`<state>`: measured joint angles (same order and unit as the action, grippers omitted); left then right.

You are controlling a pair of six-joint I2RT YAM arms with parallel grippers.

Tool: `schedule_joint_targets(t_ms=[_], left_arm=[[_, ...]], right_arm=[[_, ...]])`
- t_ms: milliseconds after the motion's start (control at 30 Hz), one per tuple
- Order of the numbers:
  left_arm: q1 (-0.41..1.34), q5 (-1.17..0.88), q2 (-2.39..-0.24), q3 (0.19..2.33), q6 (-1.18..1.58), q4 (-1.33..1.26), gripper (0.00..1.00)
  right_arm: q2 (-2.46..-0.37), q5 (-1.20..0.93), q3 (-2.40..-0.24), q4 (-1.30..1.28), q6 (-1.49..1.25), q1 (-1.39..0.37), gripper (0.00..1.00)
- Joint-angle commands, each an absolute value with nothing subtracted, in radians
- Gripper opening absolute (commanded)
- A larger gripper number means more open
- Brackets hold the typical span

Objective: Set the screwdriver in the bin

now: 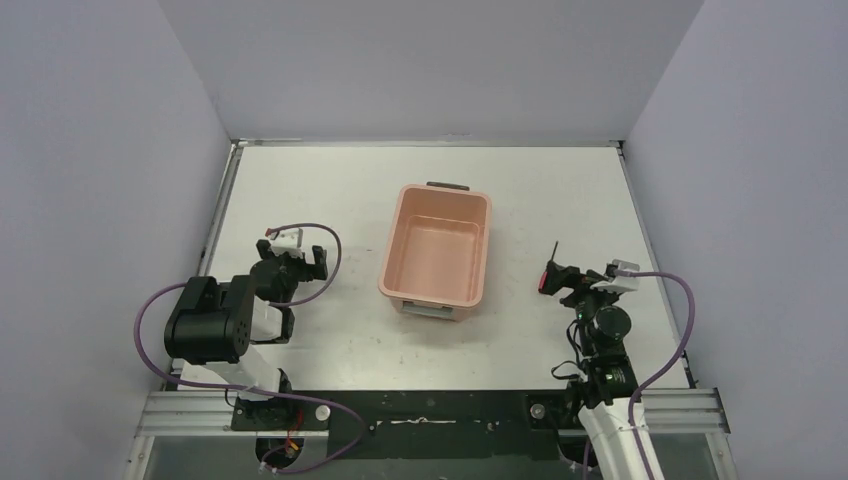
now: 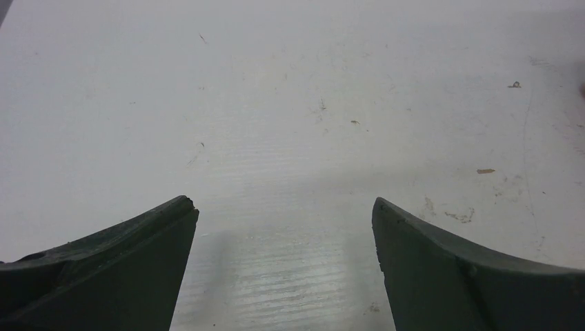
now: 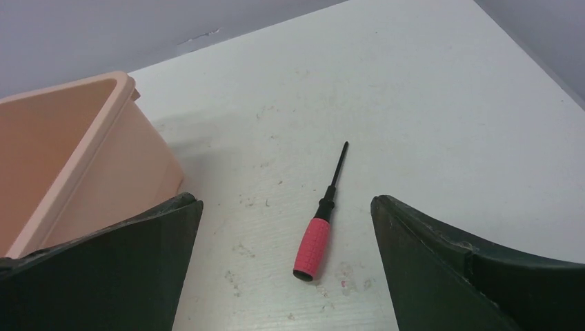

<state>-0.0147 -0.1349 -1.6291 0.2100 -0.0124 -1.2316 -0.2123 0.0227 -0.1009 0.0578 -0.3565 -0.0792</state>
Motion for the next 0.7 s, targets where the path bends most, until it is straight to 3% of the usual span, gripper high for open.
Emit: schedule_joint_targets(t_ms=[0,333,667], left_arm=[[-0.012,-0.13,-1.617,0.224,-0.018,-1.279,0.97],[-0.012,-0.13,-1.617,0.225,-0.016,-1.279,0.97],[-0.012,-0.13,-1.617,0.225,-0.016,-1.279,0.97]], right_arm=[[-0.261,0.051,-0.174,0.047,-0.37,-0.077,1.0],[-0.603,0.087,-0.658,-0.201,-0.32,-0.077,1.0],[-1.2,0.219,-1.268,-0.697,-0.348,-0.074,1.0]])
